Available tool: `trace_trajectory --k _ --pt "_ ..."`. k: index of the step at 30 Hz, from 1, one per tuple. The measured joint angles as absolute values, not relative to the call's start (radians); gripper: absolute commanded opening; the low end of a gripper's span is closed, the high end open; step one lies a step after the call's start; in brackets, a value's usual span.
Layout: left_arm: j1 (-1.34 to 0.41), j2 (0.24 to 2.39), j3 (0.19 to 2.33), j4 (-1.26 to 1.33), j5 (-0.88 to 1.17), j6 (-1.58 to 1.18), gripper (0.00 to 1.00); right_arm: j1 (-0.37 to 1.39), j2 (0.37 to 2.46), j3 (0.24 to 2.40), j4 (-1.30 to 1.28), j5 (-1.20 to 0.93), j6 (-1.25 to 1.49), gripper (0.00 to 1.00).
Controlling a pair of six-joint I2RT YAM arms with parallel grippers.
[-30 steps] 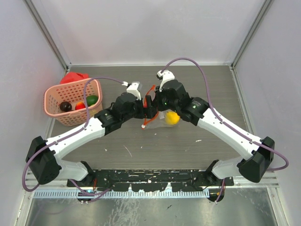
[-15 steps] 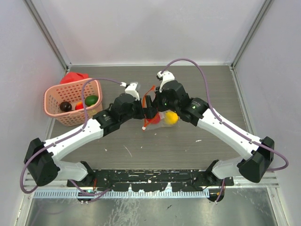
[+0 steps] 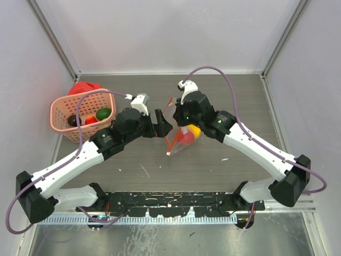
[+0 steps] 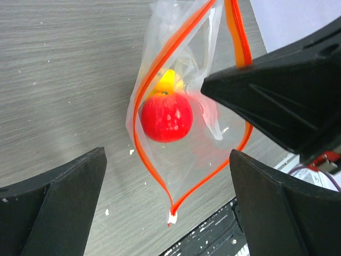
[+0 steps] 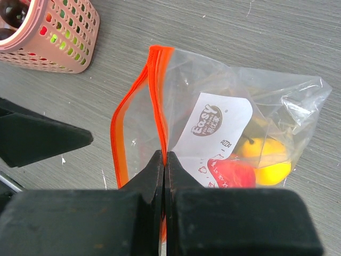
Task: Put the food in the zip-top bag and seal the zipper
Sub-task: Place the fake fruit in the zipper food storage bag, then adjust the zipper food storage bag at the center of the board.
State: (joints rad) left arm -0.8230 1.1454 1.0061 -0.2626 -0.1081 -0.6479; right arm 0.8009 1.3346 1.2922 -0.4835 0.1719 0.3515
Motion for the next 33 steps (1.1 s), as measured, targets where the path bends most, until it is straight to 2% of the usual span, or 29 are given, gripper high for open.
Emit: trace_trajectory --k 5,10,14,18,21,25,33 --pt "-0.823 1.087 1.001 -0.327 -0.104 -0.671 0.89 0.798 1.335 1.292 -0.481 0.171 0.355 0.0" --pt "-0.823 1.08 0.974 -0.343 -0.102 -0.704 0.7 0.796 1.335 1.292 -0.479 0.166 0.36 0.0" --pt "-0.823 1.122 0.956 -0.342 -0.072 -0.746 0.6 0.796 1.335 1.292 -0.479 0.163 0.366 0.0" --pt "-0.823 1.169 0.939 -0.32 -0.034 -0.781 0.45 0.796 1.335 1.292 -0.479 0.162 0.369 0.0" --pt "-0.823 1.192 0.918 -0.295 -0.006 -0.807 0.29 0.796 1.335 1.29 -0.479 0.163 0.369 0.0" --pt "-0.823 1.215 0.904 -0.28 0.028 -0.834 0.02 0.796 1.335 1.283 -0.478 0.163 0.369 0.0" --pt "-0.823 1.214 0.997 -0.385 0.034 -0.819 0.0 0.78 1.335 1.292 -0.505 0.213 0.353 0.0"
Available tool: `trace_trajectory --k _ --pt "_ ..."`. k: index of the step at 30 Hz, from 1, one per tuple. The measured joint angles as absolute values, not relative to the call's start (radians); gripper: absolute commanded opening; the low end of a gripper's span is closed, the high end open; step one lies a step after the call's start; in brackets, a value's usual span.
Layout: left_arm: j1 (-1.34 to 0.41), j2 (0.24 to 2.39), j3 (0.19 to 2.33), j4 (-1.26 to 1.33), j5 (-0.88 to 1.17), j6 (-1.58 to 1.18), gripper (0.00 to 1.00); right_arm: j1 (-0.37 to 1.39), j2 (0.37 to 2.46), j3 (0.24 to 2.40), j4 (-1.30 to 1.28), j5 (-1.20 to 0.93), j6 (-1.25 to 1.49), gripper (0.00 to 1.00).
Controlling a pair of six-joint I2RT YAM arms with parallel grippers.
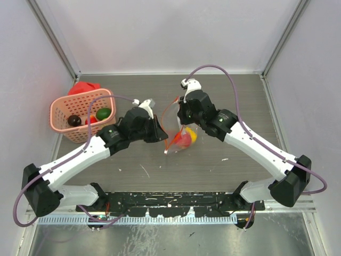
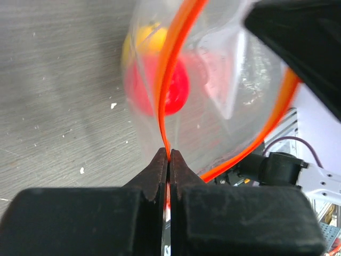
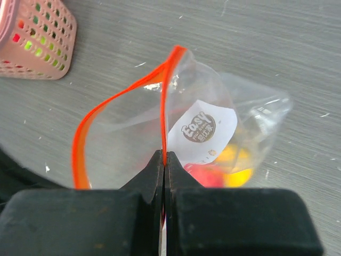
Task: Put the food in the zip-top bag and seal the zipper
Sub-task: Adjust the zipper food storage bag at the center of the board.
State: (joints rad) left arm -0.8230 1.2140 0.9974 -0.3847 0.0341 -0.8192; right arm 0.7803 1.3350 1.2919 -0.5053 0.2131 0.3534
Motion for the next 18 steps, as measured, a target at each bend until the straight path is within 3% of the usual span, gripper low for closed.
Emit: trace_trajectory --k 9,18 --pt "-0.823 1.243 1.34 -0.634 0.084 -0.718 0.0 0.751 1.335 1.376 -0.606 0.334 0.294 0.01" --pt "-0.823 1.364 1.41 -0.787 0.129 -0.652 0.0 0.742 1.401 1.364 -0.66 0.369 0.286 0.01"
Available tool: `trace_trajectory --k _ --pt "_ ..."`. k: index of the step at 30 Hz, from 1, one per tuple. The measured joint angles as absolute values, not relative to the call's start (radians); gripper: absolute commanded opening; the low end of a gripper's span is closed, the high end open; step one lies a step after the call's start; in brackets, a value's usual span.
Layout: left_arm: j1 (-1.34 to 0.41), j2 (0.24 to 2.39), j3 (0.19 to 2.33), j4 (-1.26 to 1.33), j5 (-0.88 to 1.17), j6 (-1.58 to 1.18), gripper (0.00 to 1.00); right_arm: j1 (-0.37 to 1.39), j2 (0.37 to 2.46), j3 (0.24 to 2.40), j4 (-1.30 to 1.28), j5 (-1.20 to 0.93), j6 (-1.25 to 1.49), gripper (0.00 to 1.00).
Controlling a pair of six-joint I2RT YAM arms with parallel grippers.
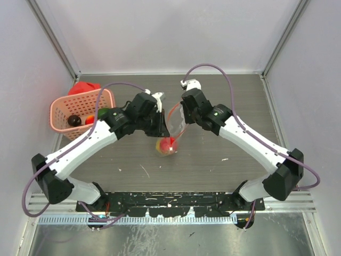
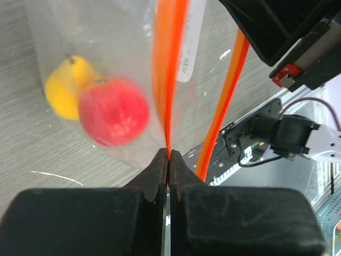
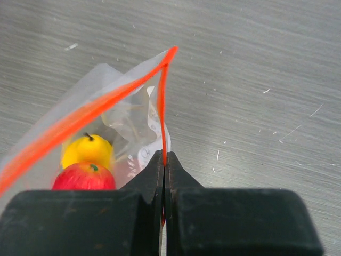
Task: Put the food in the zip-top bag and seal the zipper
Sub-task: Adjust the zipper food storage bag at the center of the board.
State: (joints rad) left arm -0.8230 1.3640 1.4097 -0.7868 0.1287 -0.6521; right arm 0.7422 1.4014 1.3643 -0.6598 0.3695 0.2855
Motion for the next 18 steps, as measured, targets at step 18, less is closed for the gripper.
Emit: trace_trajectory --k 18 --pt "-0.778 1.435 1.437 -0.851 0.128 -0.574 0.0 0.713 1.487 1.373 -0.664 0.369 0.257 0.02"
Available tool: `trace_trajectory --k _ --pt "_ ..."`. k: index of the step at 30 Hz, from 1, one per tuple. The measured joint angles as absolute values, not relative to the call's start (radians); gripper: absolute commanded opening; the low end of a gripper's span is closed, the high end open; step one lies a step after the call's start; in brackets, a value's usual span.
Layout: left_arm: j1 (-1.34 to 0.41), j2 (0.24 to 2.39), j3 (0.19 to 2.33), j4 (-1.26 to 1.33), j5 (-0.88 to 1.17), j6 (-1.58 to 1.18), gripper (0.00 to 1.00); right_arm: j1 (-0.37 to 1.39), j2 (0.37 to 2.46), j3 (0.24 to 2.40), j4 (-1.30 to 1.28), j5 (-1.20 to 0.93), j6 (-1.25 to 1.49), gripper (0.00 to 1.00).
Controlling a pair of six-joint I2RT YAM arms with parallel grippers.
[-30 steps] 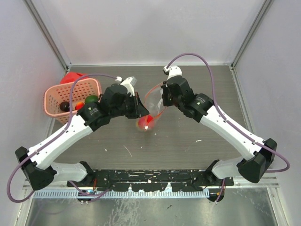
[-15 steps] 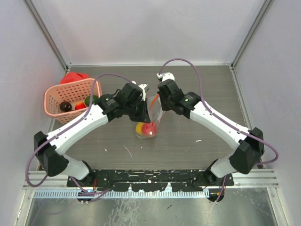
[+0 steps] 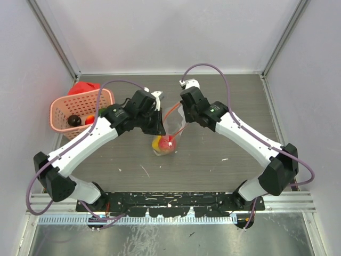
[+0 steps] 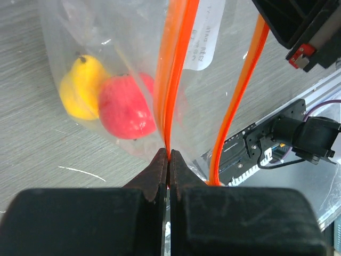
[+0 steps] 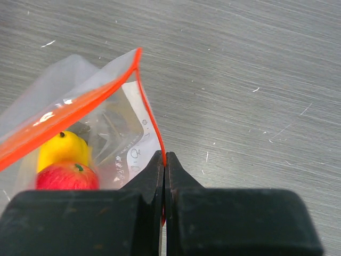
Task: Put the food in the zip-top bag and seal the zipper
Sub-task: Adjust the zipper food storage bag at the center of the board.
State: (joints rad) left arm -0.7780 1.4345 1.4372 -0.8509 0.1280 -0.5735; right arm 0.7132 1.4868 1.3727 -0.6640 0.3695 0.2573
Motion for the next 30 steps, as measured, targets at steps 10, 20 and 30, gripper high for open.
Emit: trace_trajectory --k 10,20,30 --pt "-0.757 1.369 1.419 -0.853 0.112 -0.564 0.0 0.705 1.378 1.389 -0.668 0.294 0.252 0.03" --pt "-0.757 1.339 1.407 -0.836 0.105 -0.563 0.0 0.704 1.333 1.401 -0.659 0.267 0.262 0.04" --pt "-0.757 1.33 1.347 -0.796 0.131 -0.579 0.33 0.704 1.344 1.376 -0.652 0.284 0.271 0.0"
